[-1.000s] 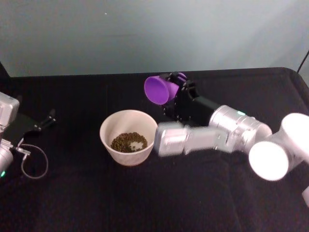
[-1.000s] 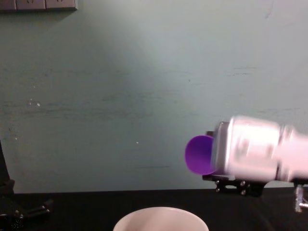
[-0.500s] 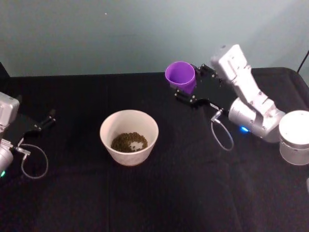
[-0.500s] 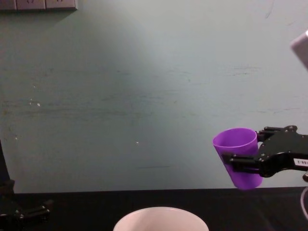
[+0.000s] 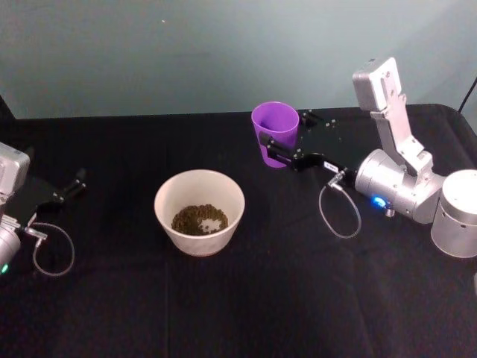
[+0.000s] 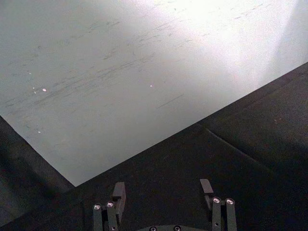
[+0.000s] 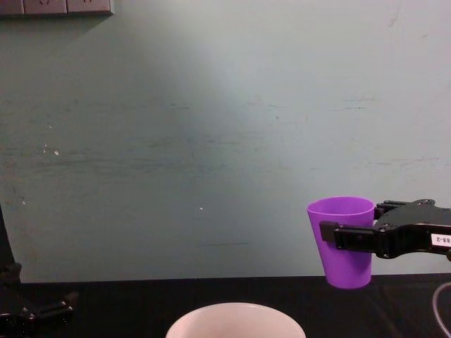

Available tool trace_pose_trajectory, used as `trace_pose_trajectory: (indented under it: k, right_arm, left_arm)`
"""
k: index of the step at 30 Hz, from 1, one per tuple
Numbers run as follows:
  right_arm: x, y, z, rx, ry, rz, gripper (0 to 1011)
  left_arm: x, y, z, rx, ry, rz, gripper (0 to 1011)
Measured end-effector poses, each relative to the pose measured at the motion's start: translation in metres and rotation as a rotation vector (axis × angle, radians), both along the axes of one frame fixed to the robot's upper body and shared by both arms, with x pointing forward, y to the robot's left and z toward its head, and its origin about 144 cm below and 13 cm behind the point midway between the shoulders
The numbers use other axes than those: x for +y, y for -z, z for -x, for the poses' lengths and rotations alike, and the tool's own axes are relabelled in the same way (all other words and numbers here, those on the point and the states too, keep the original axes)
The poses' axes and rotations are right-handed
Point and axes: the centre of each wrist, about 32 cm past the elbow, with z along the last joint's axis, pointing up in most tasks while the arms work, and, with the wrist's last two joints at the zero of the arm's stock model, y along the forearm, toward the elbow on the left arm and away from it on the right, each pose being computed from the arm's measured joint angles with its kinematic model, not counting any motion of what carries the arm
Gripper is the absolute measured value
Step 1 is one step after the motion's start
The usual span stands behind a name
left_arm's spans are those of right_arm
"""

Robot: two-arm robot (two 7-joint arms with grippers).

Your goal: Pick up the cup and pour the mung beans from the cup into the bowl.

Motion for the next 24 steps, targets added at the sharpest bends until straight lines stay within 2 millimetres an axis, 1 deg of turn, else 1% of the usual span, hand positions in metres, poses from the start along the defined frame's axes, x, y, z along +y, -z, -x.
trace_pose_trajectory:
  k: [24]
  right_arm:
    - [0.0007, -0.0009, 0.0005, -0.011, 0.002, 0.012, 720]
  left_arm:
    - [0.0, 0.0, 0.0, 0.0, 0.0, 0.0, 1000]
